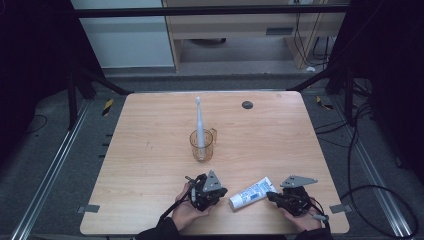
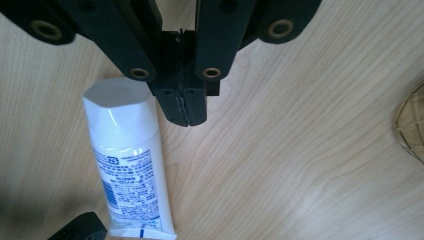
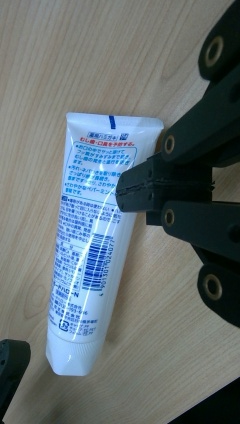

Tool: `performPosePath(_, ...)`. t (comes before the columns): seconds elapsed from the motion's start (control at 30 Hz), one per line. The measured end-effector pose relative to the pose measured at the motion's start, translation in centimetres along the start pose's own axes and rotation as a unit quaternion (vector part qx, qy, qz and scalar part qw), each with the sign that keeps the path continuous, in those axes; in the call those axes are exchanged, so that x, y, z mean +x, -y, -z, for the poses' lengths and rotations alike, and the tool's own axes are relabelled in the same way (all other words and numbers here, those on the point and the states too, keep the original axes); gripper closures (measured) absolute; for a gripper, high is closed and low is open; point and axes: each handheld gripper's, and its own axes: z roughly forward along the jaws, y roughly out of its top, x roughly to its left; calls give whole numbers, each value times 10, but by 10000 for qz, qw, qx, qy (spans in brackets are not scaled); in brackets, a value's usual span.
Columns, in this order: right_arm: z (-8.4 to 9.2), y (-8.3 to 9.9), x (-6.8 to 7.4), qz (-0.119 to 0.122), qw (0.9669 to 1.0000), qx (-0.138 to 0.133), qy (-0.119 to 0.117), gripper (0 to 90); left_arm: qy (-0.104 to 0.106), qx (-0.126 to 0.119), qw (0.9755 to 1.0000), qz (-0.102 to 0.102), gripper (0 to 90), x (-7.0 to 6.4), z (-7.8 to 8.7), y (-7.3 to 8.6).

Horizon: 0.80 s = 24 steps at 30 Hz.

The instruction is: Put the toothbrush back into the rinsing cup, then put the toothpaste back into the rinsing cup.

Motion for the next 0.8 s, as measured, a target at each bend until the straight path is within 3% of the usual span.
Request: performPosePath(0.8,-15,-9,-8,-95,9997,85,192,900,267,134,9994,-175,896,-20,-8,1)
